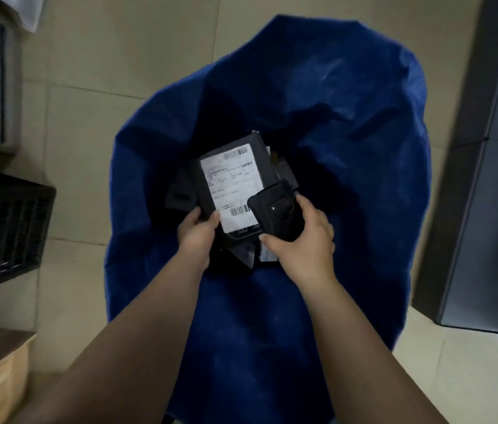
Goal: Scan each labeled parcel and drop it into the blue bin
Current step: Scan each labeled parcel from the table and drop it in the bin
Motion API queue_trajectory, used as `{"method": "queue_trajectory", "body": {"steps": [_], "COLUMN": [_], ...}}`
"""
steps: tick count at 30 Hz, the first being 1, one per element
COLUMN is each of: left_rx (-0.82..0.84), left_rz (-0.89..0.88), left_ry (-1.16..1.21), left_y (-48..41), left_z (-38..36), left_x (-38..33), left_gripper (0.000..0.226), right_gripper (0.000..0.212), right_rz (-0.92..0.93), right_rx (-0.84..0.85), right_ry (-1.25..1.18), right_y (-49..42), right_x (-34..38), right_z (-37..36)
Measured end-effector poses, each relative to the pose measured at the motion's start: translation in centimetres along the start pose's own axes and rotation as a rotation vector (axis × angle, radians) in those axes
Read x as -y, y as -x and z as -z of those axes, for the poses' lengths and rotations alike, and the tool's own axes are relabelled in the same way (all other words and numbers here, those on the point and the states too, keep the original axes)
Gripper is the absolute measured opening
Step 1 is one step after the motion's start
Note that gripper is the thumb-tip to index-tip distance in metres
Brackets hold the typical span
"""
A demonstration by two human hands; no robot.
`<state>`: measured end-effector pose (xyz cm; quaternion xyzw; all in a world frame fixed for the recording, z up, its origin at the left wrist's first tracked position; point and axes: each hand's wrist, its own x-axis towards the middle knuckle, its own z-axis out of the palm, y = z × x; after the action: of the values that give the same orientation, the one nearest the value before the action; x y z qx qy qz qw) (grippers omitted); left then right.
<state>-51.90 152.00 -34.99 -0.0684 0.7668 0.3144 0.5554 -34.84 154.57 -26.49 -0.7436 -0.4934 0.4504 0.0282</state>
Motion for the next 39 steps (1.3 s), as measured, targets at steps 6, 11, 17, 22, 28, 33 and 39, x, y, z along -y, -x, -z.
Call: {"method": "queue_trajectory", "body": {"steps": [6,11,17,22,28,33,39], "left_rx": [0.274,0.279,0.203,0.159,0.133,0.098,0.076], "left_rz": [-0.140,-0.246,-0.726,-0.844,-0.965,-1.026,-1.257], "left_ry": [-0.080,-0.151,-0.783,-1.180,-1.354,-1.383,-1.436], "left_y": [-2.5,-2.3,-2.5,-2.6,-0.2,4.6,12.9], "left_z": [-7.7,-9.2,-7.6,-7.7,-6.6,-4.8,-3.7], "left_x": [0.2,0.2,-1.2,-1.3,-1.2,-5.0,-11.5], "left_gripper": [0.056,0.045,0.048,0.058,0.057,0.057,0.058], "right_gripper": [0.091,0.093,0.094,0.094,0.094,0.093,0.095], "right_rz": [-0.058,-0.077,-0.057,-0.030,-0.059,-0.080,-0.063], "right_rx": [-0.230,-0.251,-0.269,-0.319,-0.288,-0.275,-0.350], "right_ry": [0.008,0.079,0.116,0.122,0.084,0.067,0.034], "right_y": [-5.0,-7.2,-8.0,-8.3,-6.0,-2.2,4.8], "right_x": [-1.6,-1.8,-2.1,-2.6,-3.3,-1.2,3.6], "right_z": [-1.1,-0.1,-1.6,-2.5,-1.4,2.2,7.2]}}
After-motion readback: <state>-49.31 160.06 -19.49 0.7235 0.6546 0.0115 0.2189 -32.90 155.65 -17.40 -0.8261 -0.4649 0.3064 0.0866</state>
